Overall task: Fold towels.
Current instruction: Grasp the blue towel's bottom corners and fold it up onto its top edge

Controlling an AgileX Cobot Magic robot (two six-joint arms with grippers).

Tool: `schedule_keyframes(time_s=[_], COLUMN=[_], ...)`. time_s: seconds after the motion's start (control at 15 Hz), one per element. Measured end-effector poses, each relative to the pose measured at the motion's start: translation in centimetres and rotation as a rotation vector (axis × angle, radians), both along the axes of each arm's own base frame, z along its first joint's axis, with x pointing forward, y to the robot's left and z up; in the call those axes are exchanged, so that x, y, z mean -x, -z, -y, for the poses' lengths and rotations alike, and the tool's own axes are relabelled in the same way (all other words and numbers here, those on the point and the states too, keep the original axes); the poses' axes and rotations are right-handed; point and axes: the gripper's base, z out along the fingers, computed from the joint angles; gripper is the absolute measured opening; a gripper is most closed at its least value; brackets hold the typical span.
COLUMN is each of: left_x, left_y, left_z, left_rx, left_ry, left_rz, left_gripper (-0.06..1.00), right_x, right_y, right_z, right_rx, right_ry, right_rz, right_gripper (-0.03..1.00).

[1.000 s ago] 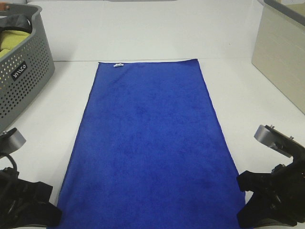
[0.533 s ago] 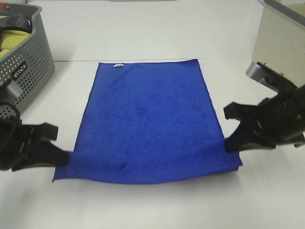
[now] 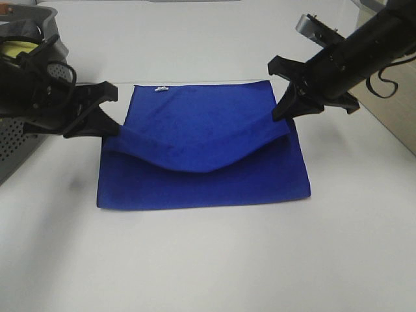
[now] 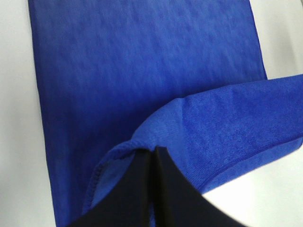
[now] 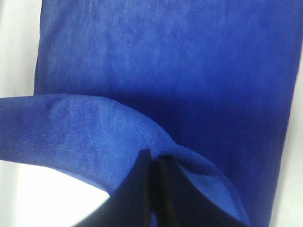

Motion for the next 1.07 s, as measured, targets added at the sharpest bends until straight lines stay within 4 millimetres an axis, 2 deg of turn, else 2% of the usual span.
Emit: schedule_keyframes(time_s=[0.27, 0.47, 0.6, 0.73, 0.8, 1.07], left_x=[-6.5, -10.3, -12.8, -14.6, -15.3, -17.4], left_y=[-0.2, -0.7, -1.1, -0.4, 0.6, 3.8], left_z=[0.9, 1.1, 1.1, 1.1, 1.1, 0.4], left_rx=[-0.007, -0.035, -0.066, -0.097, -0.118, -0.193], left_ry=[-0.040, -0.078, -0.101, -0.115, -0.129, -0.218], left_rz=[0.107, 0.213, 0.296, 0.337, 0.344, 0.386], left_gripper=[0.00, 0.00, 0.00, 0.00, 0.00, 0.00], right_x=[-7.1, -11.0, -13.6, -15.1, -15.8, -17.1], right_y=[-0.4, -0.4, 0.3, 1.6, 2.5, 6.7], right_z=[0.2, 0.8, 1.6, 2.0, 2.0, 2.3], right_rx=[0.007, 0.002, -0.004, -0.003, -0.001, 0.017], right_ry=[-0.004, 0.014, 0.045, 0.061, 0.071, 0.125], right_rz=[0.062, 0.122, 0.168, 0.195, 0.206, 0.218], right_gripper=[0.00, 0.00, 0.00, 0.00, 0.00, 0.00])
